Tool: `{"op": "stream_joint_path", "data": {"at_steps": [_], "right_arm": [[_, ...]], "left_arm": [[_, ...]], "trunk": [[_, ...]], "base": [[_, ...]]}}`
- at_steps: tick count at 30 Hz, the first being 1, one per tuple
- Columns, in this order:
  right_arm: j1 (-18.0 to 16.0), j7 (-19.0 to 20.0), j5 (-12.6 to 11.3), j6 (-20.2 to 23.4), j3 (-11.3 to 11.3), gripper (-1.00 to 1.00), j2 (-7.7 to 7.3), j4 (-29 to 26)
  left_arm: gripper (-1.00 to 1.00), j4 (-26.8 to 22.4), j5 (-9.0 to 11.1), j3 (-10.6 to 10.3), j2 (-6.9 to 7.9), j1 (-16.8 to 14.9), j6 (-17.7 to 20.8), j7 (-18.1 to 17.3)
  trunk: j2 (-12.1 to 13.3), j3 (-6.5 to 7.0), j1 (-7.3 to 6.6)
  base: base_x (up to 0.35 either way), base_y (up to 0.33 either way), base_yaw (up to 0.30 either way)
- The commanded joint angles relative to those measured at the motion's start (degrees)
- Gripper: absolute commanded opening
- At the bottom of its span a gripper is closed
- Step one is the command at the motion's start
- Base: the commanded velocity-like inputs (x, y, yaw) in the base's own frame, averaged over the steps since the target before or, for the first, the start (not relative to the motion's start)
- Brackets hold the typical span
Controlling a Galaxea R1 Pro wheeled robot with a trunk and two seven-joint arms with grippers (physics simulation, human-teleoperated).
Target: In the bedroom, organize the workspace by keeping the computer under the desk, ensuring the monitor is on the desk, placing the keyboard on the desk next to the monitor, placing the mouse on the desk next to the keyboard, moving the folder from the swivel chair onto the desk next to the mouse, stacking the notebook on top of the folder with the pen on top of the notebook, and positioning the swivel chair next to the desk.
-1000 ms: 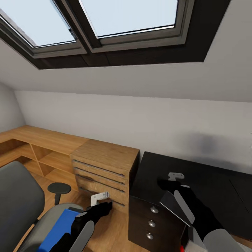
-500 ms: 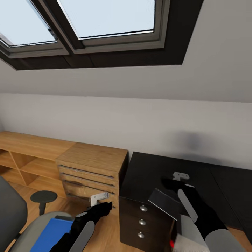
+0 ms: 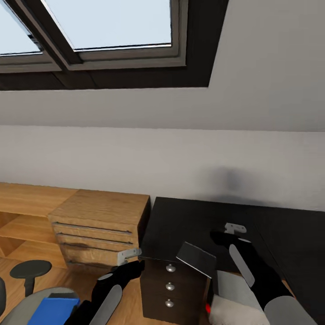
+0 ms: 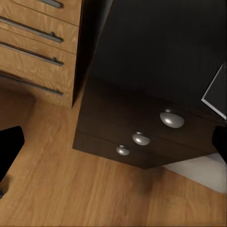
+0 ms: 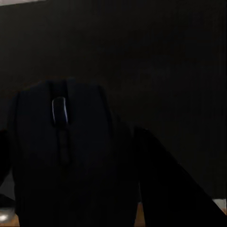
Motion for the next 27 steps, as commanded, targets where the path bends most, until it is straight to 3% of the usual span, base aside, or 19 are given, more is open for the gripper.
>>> {"op": "stream_joint_path", "data": {"at_steps": [1,27], "right_arm": [[-0.1,-0.7,-0.8,0.0,0.2,-1.00,-0.06,0.0],[-0.1,-3.1,-0.5,-2.4,0.4,-1.00,0.03,3.7]], "left_arm": [[1.00,-0.1,0.5,-0.2,0.06,-0.1,0.0,0.6],[1.00,-0.3,0.6,-0.2,0.05,-0.1,0.0,0.6]], "trunk": [[-0.1,-0.06,0.02],[-0.1,0.58,0.02]], "base": [[0.000,0.000,-0.261],[0.000,0.000,-0.283]]}}
